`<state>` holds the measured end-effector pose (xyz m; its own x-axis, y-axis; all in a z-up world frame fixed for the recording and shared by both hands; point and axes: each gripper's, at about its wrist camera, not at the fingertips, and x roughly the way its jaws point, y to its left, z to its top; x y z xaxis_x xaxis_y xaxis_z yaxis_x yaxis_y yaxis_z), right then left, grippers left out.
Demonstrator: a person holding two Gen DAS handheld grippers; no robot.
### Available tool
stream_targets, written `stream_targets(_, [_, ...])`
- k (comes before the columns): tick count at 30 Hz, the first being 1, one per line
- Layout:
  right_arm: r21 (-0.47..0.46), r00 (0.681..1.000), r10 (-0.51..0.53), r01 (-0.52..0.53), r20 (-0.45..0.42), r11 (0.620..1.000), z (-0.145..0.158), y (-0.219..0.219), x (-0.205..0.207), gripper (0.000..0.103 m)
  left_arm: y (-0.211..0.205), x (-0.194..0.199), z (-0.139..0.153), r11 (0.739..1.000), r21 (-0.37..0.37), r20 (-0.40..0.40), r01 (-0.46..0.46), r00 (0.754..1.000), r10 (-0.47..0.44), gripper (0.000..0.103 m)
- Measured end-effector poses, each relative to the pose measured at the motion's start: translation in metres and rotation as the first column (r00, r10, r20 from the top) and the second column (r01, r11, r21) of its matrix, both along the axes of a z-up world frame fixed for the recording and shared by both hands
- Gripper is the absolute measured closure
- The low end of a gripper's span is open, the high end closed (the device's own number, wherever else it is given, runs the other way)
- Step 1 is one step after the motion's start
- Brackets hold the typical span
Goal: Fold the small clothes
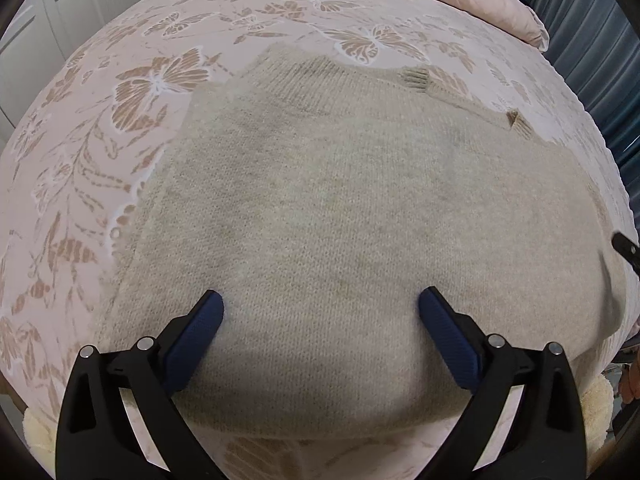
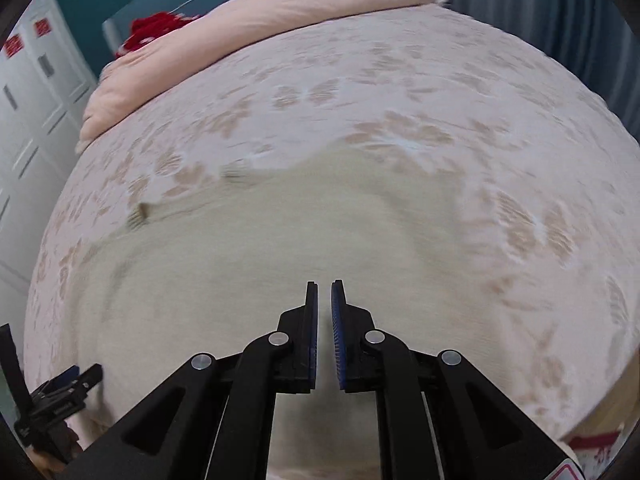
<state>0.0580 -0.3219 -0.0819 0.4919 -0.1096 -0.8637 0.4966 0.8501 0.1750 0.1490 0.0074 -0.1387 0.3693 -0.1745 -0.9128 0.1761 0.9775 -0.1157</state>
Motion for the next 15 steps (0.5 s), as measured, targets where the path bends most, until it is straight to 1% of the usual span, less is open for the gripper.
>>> stream_targets(2, [0.037, 0.996, -0.083, 0.084, -0.026, 0.996, -0.007, -0.032, -0.037, 0.089, 0.0, -0.003, 0.002, 1.0, -0.007, 0.007, -0.004, 1.0, 0.004, 0.007])
stream_targets(3, [0.059, 0.994, -0.108, 0.11, -0.027, 0.992, -0.01, -0.044, -0.053, 0.086, 0.003, -0.007, 0.007, 0.999, -0.033, 0.019, -0.013, 1.0, 0.013, 0.007])
stream_targets(4, [0.091, 0.993, -0.118, 0.12, -0.019, 0.989, -0.012, -0.052, -0.065, 0.07, 0.009, -0.013, 0.013, 0.997, -0.076, 0.037, -0.024, 0.999, 0.027, 0.007])
stream_targets(5, [0.118, 0.991, -0.133, 0.133, -0.01, 0.984, -0.015, -0.057, -0.077, 0.047, 0.017, -0.019, 0.02, 0.991, -0.127, 0.055, -0.04, 0.997, 0.047, 0.007])
stream_targets(6, [0.146, 0.989, -0.145, 0.142, 0.008, 0.979, -0.018, -0.06, -0.085, 0.042, 0.027, -0.026, 0.024, 0.983, -0.173, 0.061, -0.061, 0.996, 0.072, 0.007])
stream_targets(7, [0.183, 0.989, -0.146, 0.138, 0.03, 0.973, -0.021, -0.062, -0.091, 0.039, 0.037, -0.032, 0.027, 0.975, -0.203, 0.056, -0.086, 0.993, 0.099, 0.007])
stream_targets(8, [0.223, 0.99, -0.136, 0.124, 0.042, 0.967, -0.025, -0.061, -0.093, 0.037, 0.049, -0.038, 0.028, 0.967, -0.226, 0.045, -0.118, 0.99, 0.131, 0.007])
stream_targets(9, [0.255, 0.991, -0.123, 0.108, 0.044, 0.961, -0.029, -0.058, -0.092, 0.033, 0.062, -0.042, 0.027, 0.956, -0.245, 0.024, -0.16, 0.985, 0.171, 0.007])
stream_targets(10, [0.279, 0.993, -0.11, 0.095, 0.041, 0.956, -0.034, -0.055, -0.091, 0.031, 0.076, -0.047, 0.024, 0.94, -0.271, 0.004, -0.206, 0.977, 0.215, 0.007])
stream_targets(12, [0.318, 0.997, -0.077, 0.064, 0.029, 0.946, -0.047, -0.044, -0.081, 0.03, 0.1, -0.054, 0.017, 0.894, -0.325, -0.053, -0.309, 0.95, 0.309, 0.006])
stream_targets(13, [0.331, 0.998, -0.066, 0.055, 0.021, 0.942, -0.053, -0.038, -0.076, 0.027, 0.108, -0.055, 0.012, 0.865, -0.351, -0.098, -0.359, 0.932, 0.348, 0.005])
stream_targets(14, [0.32, 0.998, -0.065, 0.055, 0.022, 0.946, -0.054, -0.031, -0.072, 0.022, 0.114, -0.054, 0.007, 0.827, -0.395, -0.146, -0.401, 0.916, 0.374, 0.005])
stream_targets(15, [0.296, 0.997, -0.065, 0.052, 0.034, 0.954, -0.053, -0.024, -0.068, 0.018, 0.117, -0.052, 0.001, 0.784, -0.453, -0.192, -0.425, 0.905, 0.38, 0.005])
